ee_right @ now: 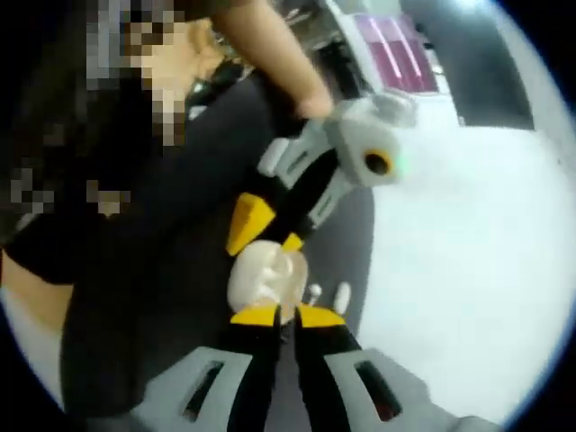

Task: Pick up three earphones and place each one into its charging case using tactile feedback, ensure that each earphone is properly inserted and securely positioned inside the case.

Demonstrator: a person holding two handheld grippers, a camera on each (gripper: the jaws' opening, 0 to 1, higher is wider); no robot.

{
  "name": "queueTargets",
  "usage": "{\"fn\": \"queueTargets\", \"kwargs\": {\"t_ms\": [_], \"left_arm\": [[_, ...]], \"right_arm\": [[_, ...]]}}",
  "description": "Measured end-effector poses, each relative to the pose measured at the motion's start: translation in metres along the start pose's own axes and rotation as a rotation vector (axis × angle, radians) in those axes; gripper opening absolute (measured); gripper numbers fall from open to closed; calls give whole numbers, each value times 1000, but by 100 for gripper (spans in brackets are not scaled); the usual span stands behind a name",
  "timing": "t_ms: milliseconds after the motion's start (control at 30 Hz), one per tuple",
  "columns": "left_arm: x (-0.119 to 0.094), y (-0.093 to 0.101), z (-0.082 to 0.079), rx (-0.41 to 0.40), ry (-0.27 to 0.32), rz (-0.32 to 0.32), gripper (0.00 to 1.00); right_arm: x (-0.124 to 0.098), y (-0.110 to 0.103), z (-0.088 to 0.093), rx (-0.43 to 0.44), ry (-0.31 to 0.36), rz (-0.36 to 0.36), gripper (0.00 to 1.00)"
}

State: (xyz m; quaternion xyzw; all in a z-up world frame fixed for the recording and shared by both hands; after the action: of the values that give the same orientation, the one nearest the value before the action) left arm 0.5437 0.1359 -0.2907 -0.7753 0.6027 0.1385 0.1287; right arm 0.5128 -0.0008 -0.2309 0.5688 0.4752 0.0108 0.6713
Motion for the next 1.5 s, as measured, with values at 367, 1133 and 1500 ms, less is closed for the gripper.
{"fn": "queueTargets", "kwargs": {"t_ms": [367,1133,1500], "left_arm": [[0,-1,0,-1,-1,0,14],[-1,-7,0,17,10,-42,19],[-9,-13,-15,213,133,-159,45]], "right_arm": [[-2,13,52,650,377,-126,13],[52,-24,51,1159,836,-479,22],[55,-23,55,1287,838,-564,21]]}}
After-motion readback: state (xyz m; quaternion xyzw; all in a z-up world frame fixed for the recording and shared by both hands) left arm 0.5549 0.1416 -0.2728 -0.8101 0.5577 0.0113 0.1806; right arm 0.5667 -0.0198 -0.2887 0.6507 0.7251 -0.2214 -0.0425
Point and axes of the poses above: the point that each gripper's makers call its tool centre point, and the gripper's own axes: x roughly forward along the fingers, y roughly to its right, z roughly out of its underside, the point moved 8 cm from there along -x, roughly backward along the fingers, and after that the axes turned 5 degrees about -z, right-handed, at the moved point
